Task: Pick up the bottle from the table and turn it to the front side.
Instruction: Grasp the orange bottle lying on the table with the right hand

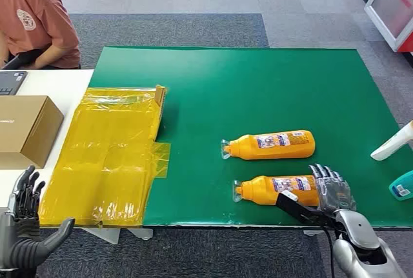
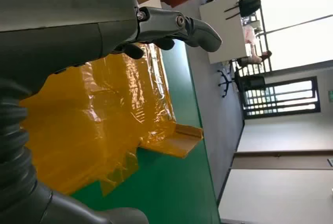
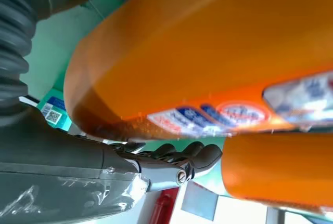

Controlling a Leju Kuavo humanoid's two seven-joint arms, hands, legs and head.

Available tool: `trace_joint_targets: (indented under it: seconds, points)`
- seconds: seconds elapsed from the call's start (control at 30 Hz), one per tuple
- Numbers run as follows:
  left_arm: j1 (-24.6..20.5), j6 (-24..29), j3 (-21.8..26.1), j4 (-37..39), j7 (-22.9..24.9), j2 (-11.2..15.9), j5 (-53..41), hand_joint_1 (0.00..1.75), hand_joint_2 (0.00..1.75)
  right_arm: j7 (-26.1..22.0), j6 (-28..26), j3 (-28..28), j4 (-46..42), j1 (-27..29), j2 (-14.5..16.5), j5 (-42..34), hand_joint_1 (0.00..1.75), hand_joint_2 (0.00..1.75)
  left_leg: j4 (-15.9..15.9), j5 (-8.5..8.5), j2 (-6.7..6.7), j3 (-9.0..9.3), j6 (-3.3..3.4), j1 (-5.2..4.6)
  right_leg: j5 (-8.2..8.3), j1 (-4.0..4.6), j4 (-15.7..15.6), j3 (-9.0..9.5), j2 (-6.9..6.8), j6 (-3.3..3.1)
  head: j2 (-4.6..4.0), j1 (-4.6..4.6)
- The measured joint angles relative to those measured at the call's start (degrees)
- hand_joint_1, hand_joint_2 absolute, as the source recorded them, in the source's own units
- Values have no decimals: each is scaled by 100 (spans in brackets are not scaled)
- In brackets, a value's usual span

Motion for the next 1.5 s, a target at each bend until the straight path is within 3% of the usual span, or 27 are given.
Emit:
trace_joint_targets:
  seconds: [0.8,0.87,1.0,1.1,1.23,1.5]
  points:
    - [3,-38,16,0,-10,2,2,0,175,-192,6,42,54,-44,-9,-457,175,175,0,5,0,-2,1,0,2,0,0,0,-1,1,0,0]
    - [4,-38,17,1,-54,11,26,0,175,-523,137,-3,46,-40,-8,-1235,175,175,0,5,0,0,1,0,2,0,0,0,0,0,0,0]
    - [6,-27,11,36,-288,103,156,0,175,-1555,1041,-244,-28,72,16,-4161,175,175,0,6,-2,-3,2,0,1,0,0,0,-3,2,0,1]
    - [4,15,-9,107,-440,206,260,0,175,-1908,1585,-400,-127,217,46,-5694,175,175,0,7,-3,-9,3,0,0,-1,1,-3,-5,3,0,1]
    - [-21,125,-107,205,-524,348,344,0,175,-1983,1787,-537,-233,261,50,-6537,175,175,0,7,-2,-9,3,0,0,-1,1,-5,-3,3,0,0]
    - [-188,236,-375,354,-531,522,583,0,175,-1957,1779,-527,-290,97,93,-7119,175,175,0,8,-2,-10,3,-1,1,-2,1,-4,-4,3,0,0]
